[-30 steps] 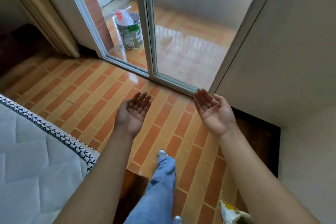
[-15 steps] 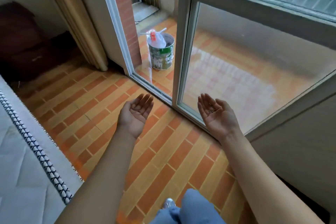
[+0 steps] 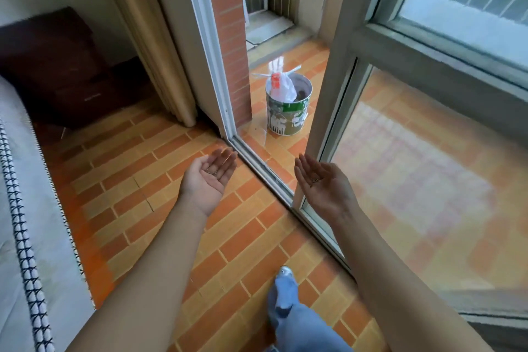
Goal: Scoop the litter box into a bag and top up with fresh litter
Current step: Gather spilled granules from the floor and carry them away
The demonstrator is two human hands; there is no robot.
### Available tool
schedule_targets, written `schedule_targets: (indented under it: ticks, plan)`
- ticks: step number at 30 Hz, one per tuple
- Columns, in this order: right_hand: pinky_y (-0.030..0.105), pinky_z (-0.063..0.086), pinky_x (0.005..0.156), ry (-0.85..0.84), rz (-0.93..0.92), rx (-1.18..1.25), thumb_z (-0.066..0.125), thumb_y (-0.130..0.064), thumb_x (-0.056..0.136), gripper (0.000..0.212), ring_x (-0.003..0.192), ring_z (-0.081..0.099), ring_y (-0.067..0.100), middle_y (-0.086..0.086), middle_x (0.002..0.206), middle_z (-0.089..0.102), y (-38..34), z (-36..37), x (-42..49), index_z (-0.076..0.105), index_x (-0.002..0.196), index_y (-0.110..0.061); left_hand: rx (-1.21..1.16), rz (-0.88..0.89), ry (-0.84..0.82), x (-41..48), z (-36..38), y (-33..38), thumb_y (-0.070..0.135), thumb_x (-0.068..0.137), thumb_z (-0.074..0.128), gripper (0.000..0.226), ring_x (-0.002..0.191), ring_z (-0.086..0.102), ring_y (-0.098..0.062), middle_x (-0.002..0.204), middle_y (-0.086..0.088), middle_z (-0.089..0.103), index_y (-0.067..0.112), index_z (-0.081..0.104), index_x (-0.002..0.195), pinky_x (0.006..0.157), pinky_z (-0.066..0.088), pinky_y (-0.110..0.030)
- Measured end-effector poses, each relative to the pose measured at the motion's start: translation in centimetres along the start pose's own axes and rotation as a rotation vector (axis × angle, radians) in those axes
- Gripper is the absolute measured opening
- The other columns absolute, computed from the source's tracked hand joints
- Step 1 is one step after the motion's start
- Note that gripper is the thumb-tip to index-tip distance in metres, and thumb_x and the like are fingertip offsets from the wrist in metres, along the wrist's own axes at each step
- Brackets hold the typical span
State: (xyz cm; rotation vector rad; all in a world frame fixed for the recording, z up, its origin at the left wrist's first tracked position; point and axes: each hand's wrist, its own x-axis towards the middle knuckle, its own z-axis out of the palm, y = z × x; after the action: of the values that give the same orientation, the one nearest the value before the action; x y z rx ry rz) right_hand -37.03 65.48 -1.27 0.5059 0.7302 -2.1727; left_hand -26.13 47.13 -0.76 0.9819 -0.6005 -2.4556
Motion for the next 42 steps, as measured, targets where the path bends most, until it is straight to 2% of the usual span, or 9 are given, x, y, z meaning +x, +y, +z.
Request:
schedule_targets:
  ticks: [3,8,15,22,25,29,33,37,42]
  plan:
    - [0.031,0.06,0.064,-0.015,0.064,-0.052,0.04,-0.004,0.093,0.024,0.072,0.073,0.025,0.017,0.082,0.072,-2.1,2.5,4.3,0.062,0.095,0.006,0.0,-0.013,0.019,4.4,3.4,0.9,0.015,0.098,0.031,0.031,0.079,0.071,-0.025,0.081,-0.013,0.072,0.003,0.06,0.095,0.082,0.057,-0.038]
    - [0.03,0.06,0.063,0.005,0.132,-0.117,0.042,0.0,0.091,0.021,0.069,0.073,0.023,0.016,0.078,0.072,-4.1,6.7,10.8,0.062,0.094,0.006,-0.036,0.001,0.044,9.8,6.8,2.6,0.014,0.098,0.032,0.032,0.091,0.066,-0.026,0.083,-0.012,0.072,0.003,0.061,0.093,0.083,0.055,-0.037]
    - [0.032,0.059,0.063,0.014,0.153,-0.093,0.037,-0.003,0.095,0.026,0.066,0.073,0.023,0.015,0.075,0.072,-5.4,11.5,19.1,0.061,0.093,0.005,-0.103,-0.014,0.046,19.2,9.8,5.5,0.013,0.098,0.03,0.034,0.082,0.069,-0.027,0.078,-0.013,0.072,0.001,0.061,0.091,0.076,0.058,-0.038]
    - [0.031,0.057,0.073,0.081,0.053,0.018,0.037,-0.002,0.093,0.026,0.069,0.072,0.022,0.014,0.079,0.072,-5.7,16.8,29.5,0.062,0.096,0.005,-0.029,-0.107,-0.023,32.1,13.5,10.6,0.01,0.097,0.031,0.032,0.073,0.072,-0.026,0.076,-0.014,0.072,0.0,0.06,0.09,0.075,0.058,-0.038]
    - [0.031,0.058,0.071,0.126,-0.015,0.095,0.036,0.0,0.092,0.027,0.07,0.073,0.022,0.013,0.079,0.073,-6.4,18.8,33.2,0.063,0.094,0.004,0.069,-0.167,-0.056,37.1,15.6,12.9,0.011,0.097,0.03,0.033,0.074,0.071,-0.026,0.075,-0.013,0.072,0.0,0.061,0.09,0.077,0.058,-0.036]
    - [0.031,0.06,0.061,0.169,-0.137,0.202,0.047,0.002,0.073,0.024,0.068,0.073,0.023,0.015,0.078,0.073,-8.2,20.7,36.2,0.071,0.076,0.006,0.164,-0.238,-0.112,42.7,18.8,14.4,0.01,0.096,0.032,0.043,0.084,0.067,-0.027,0.078,-0.015,0.072,-0.001,0.069,0.077,0.088,0.054,-0.037]
    - [0.029,0.059,0.062,0.238,-0.238,0.27,0.034,-0.003,0.092,0.029,0.065,0.072,0.021,0.013,0.074,0.073,-10.4,21.1,38.2,0.062,0.088,0.003,0.179,-0.296,-0.143,46.5,21.3,14.4,0.009,0.094,0.034,0.051,0.084,0.069,-0.026,0.079,-0.014,0.073,0.001,0.074,0.064,0.092,0.05,-0.038]
    - [0.029,0.06,0.062,0.258,-0.284,0.315,0.031,-0.005,0.095,0.031,0.066,0.073,0.022,0.014,0.075,0.073,-12.4,20.9,40.4,0.06,0.091,0.004,0.174,-0.321,-0.128,49.5,22.9,14.0,0.008,0.094,0.034,0.038,0.081,0.07,-0.025,0.077,-0.013,0.072,0.0,0.068,0.08,0.089,0.051,-0.037]
    - [0.029,0.06,0.062,0.246,-0.302,0.356,0.032,-0.004,0.094,0.03,0.066,0.073,0.022,0.014,0.075,0.073,-15.3,21.1,44.5,0.061,0.09,0.003,0.182,-0.311,-0.117,53.3,25.3,13.7,0.008,0.095,0.034,0.045,0.08,0.07,-0.025,0.078,-0.013,0.072,0.0,0.072,0.072,0.084,0.052,-0.037]
